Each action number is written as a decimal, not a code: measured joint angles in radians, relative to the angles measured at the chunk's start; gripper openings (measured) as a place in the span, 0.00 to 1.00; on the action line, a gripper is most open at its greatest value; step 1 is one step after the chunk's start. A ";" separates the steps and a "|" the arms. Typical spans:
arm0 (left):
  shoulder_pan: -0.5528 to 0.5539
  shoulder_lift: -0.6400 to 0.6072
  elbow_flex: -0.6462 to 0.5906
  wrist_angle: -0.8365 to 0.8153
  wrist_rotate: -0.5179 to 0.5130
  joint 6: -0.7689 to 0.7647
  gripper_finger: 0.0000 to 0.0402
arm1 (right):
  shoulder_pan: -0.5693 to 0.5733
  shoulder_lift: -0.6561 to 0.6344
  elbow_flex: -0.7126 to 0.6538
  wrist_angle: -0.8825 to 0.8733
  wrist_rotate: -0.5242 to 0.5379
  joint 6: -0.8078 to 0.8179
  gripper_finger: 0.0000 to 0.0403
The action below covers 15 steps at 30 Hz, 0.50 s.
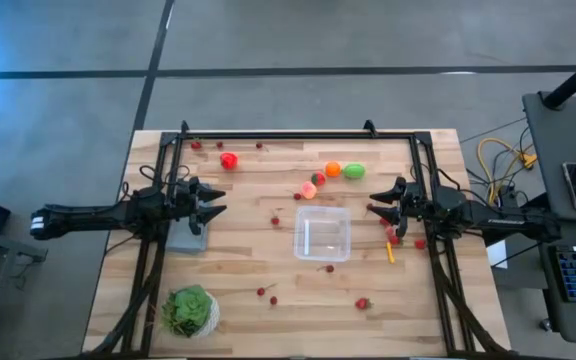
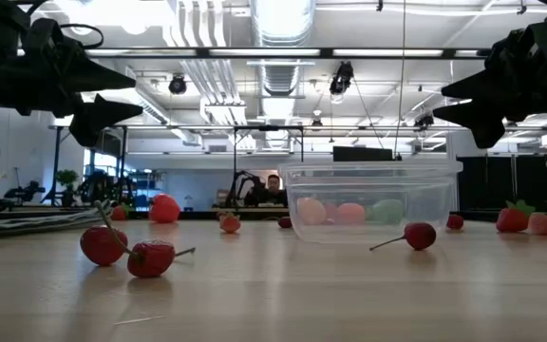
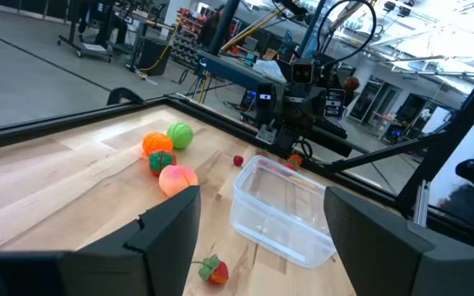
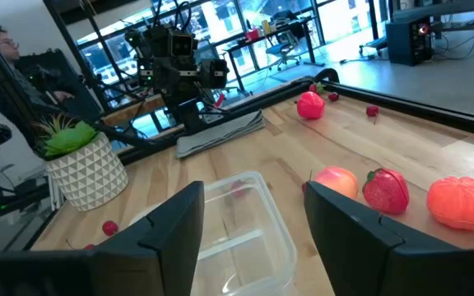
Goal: Pick and placing Produce into tupperware
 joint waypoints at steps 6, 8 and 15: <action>0.000 0.000 0.000 0.000 0.000 0.000 0.61 | 0.000 0.005 -0.001 0.032 0.066 -0.143 0.50; 0.000 0.000 0.000 0.000 0.000 0.000 0.61 | 0.000 0.005 -0.001 0.044 0.134 -0.289 0.50; 0.000 0.000 0.000 0.000 0.000 0.000 0.61 | 0.000 0.008 -0.001 0.076 0.158 -0.529 0.50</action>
